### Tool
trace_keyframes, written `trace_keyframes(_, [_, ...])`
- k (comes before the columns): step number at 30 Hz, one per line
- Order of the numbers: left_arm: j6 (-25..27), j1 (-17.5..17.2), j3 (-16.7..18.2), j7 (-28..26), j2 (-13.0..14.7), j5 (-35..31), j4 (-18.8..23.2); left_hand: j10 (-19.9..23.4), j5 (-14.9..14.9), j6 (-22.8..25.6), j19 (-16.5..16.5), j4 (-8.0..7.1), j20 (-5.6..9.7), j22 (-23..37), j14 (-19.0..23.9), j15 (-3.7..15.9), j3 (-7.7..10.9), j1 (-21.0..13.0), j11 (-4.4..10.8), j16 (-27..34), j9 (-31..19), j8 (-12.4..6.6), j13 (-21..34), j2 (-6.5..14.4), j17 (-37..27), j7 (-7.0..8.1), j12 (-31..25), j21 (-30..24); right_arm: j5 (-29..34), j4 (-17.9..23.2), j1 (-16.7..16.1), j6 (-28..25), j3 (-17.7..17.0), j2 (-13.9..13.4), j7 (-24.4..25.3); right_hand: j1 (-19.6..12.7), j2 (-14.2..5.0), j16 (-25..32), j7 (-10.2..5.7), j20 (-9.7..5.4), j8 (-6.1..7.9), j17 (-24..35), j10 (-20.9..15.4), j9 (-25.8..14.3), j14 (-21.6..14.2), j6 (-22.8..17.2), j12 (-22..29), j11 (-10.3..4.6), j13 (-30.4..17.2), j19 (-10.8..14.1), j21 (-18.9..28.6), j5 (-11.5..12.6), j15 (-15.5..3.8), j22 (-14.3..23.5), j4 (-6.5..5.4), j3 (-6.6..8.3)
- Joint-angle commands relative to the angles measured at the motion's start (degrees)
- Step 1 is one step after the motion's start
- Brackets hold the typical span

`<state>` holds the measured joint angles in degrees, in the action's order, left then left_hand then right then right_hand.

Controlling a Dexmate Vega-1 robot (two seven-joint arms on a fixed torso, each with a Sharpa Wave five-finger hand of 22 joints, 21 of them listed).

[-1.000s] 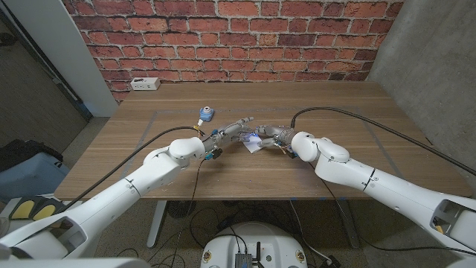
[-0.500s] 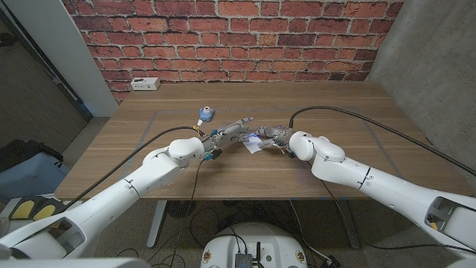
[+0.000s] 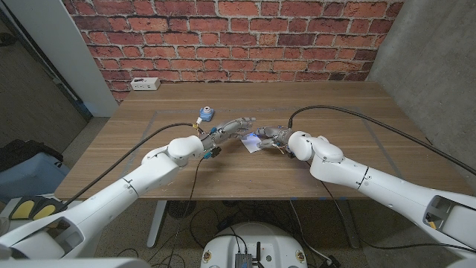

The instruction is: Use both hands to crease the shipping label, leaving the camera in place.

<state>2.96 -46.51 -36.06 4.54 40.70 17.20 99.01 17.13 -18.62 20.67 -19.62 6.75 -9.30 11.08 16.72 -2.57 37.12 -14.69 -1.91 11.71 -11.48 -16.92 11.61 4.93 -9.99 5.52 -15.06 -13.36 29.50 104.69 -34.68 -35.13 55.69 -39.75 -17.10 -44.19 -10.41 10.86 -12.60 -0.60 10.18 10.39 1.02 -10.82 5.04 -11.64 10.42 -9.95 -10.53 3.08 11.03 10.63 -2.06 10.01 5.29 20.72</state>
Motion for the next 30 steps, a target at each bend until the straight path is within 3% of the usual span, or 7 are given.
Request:
trace_keyframes(1, [-4.22, -2.50, 0.22, -13.09, 0.96, -17.41, 4.38, 8.69, 1.33, 11.03, -0.24, 1.17, 3.01, 0.30, 6.45, 1.65, 0.55, -0.88, 1.44, 1.20, 0.34, -1.61, 0.47, 2.22, -0.66, -4.87, -2.51, -0.31, 0.24, -0.01, 0.02, -0.16, 0.38, -0.04, -0.08, -0.57, 0.21, 0.27, -0.20, 0.10, 0.42, 0.03, -0.44, -0.09, 0.32, 0.03, 0.52, -0.25, -0.09, 0.19, 0.40, 0.56, -2.34, 0.27, 0.08, -0.14])
trace_keyframes(4, [-0.47, -2.74, 0.03, -15.06, 1.66, -22.76, 7.02, 13.65, 1.25, 17.13, 0.78, 1.66, 3.98, 0.45, 9.32, 2.72, 0.45, -2.38, 1.55, 2.63, 0.27, -2.63, 1.19, 3.87, -1.73, -7.08, -4.26, -0.10, 0.07, 0.12, -0.18, 0.11, 0.18, -0.16, 0.17, -0.63, 0.19, 0.27, -0.20, 0.07, 0.48, 0.02, -0.56, -0.10, 0.31, -0.06, 0.56, -0.18, -0.08, 0.19, 0.41, 0.57, -2.35, 0.27, 0.12, -0.12])
trace_keyframes(8, [4.85, -1.88, -0.72, -14.16, 2.71, -28.06, 9.73, 17.27, 0.20, 22.77, 1.58, 2.07, 5.25, 0.68, 11.68, 3.65, 0.63, -4.93, 1.23, 4.88, -0.02, -3.85, 2.44, 5.35, -3.62, -8.39, -6.05, -0.16, 0.12, 0.30, -0.29, 0.28, 0.09, -0.29, 0.31, -0.72, 0.15, 0.30, -0.20, -0.01, 0.60, 0.00, -0.73, -0.12, 0.25, -0.24, 0.62, -0.35, -0.08, 0.26, 0.47, 0.60, -2.38, 0.27, 0.17, -0.10])
trace_keyframes(15, [14.25, 2.64, -3.75, -5.58, 4.81, -35.70, 13.68, 21.27, -1.74, 27.55, 1.10, 2.77, 7.21, 0.88, 14.42, 4.58, 1.85, -8.41, 0.71, 7.04, -0.19, -4.62, 3.89, 5.43, -5.32, -9.89, -8.60, -0.84, -0.05, 0.53, -0.53, 0.41, -0.15, -0.47, 0.34, -0.79, 0.05, 0.33, -0.20, -0.06, 0.73, 0.00, -0.83, -0.15, 0.25, -0.50, 0.63, -0.38, -0.08, 0.24, 0.49, 0.62, -2.44, 0.26, 0.16, -0.09])
trace_keyframes(23, [18.08, 8.12, -7.11, 4.36, 5.25, -40.29, 14.05, 23.70, -3.34, 31.17, 0.43, 2.28, 7.50, 0.98, 17.50, 5.21, 3.34, -9.08, 0.84, 7.73, -0.51, -5.39, 4.77, 5.06, -5.26, -10.82, -10.11, -1.45, -0.18, 0.96, -1.02, 0.44, -0.50, -0.72, 0.74, -0.80, -0.02, 0.37, -0.20, -0.10, 0.80, 0.02, -0.89, -0.16, 0.23, -0.67, 0.63, -0.32, -0.08, 0.23, 0.51, 0.62, -2.47, 0.26, 0.11, -0.09])
trace_keyframes(30, [20.35, 12.58, -9.56, 13.35, 4.49, -41.65, 13.24, 24.72, -3.90, 31.94, -1.07, 1.14, 6.99, 1.18, 18.89, 5.17, 3.37, -8.60, 0.61, 8.38, -0.92, -5.43, 5.35, 5.15, -5.89, -11.13, -10.89, -2.37, -0.29, 1.32, -1.29, 0.52, -0.68, -0.95, 0.72, -0.82, -0.05, 0.42, -0.20, -0.11, 0.84, 0.02, -0.99, -0.16, 0.15, -0.80, 0.65, -0.29, -0.08, 0.22, 0.53, 0.63, -2.42, 0.26, 0.06, -0.10])
